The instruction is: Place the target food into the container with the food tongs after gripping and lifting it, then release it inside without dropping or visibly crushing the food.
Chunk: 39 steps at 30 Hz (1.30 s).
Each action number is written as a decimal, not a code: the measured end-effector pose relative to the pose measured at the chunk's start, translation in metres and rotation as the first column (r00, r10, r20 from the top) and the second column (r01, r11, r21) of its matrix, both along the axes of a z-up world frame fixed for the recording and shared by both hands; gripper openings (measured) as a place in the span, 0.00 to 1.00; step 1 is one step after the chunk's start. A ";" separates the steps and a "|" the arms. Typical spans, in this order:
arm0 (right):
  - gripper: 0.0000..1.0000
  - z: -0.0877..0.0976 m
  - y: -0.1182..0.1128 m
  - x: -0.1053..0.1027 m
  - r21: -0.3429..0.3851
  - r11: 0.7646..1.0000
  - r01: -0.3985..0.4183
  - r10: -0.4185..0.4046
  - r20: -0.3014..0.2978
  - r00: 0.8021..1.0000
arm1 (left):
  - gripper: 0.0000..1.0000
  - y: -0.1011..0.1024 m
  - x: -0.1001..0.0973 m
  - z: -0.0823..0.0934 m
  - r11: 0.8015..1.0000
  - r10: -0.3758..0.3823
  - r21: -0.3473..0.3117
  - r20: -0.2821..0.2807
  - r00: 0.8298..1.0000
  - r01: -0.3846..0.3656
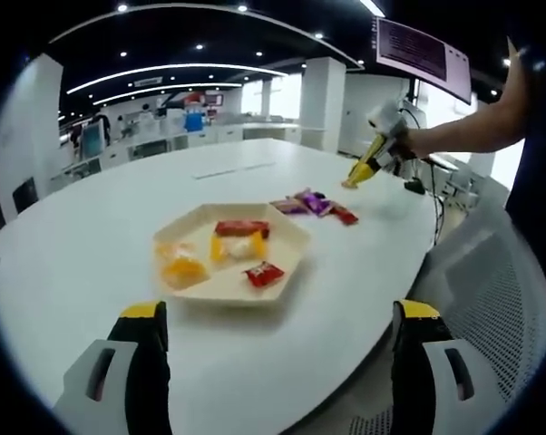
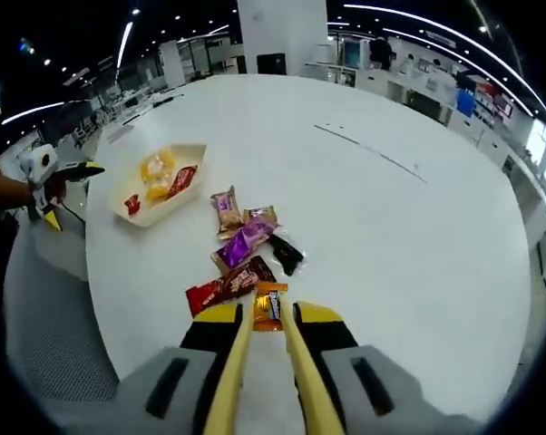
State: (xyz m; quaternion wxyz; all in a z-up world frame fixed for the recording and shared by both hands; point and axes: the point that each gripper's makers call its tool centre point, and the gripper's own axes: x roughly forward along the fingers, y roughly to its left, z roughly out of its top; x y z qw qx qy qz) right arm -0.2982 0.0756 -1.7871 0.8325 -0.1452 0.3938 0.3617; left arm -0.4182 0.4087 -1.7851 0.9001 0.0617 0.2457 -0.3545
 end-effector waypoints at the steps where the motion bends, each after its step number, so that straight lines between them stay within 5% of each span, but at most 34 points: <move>1: 0.21 0.002 0.001 0.001 -0.001 1.000 0.000 0.000 0.002 1.000 | 1.00 0.000 0.001 0.000 1.000 0.001 0.001 0.004 1.000 -0.001; 16: 0.21 0.036 0.014 0.015 -0.003 1.000 0.008 -0.008 0.043 0.999 | 1.00 0.004 0.004 0.003 1.000 0.014 0.011 0.035 0.999 -0.014; 39: 0.21 0.062 0.098 0.025 0.030 0.997 -0.065 0.062 0.089 0.994 | 0.99 0.008 0.007 0.010 0.999 0.030 0.014 0.078 0.996 -0.031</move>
